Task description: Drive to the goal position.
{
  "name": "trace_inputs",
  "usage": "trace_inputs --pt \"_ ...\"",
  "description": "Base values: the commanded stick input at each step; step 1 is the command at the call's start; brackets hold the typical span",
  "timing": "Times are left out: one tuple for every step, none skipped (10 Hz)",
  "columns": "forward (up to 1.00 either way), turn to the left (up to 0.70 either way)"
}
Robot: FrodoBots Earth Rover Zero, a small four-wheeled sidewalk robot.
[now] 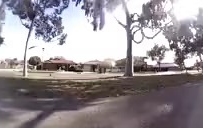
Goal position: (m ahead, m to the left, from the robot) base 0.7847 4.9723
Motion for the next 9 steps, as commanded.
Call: trace_inputs --pt "0.00 1.00" --pt "0.00 1.00" --pt "0.00 1.00" --pt "0.00 1.00" --pt "0.00 1.00" --pt "0.00 1.00" --pt "0.00 1.00" --pt "0.00 1.00" --pt "0.00 1.00"
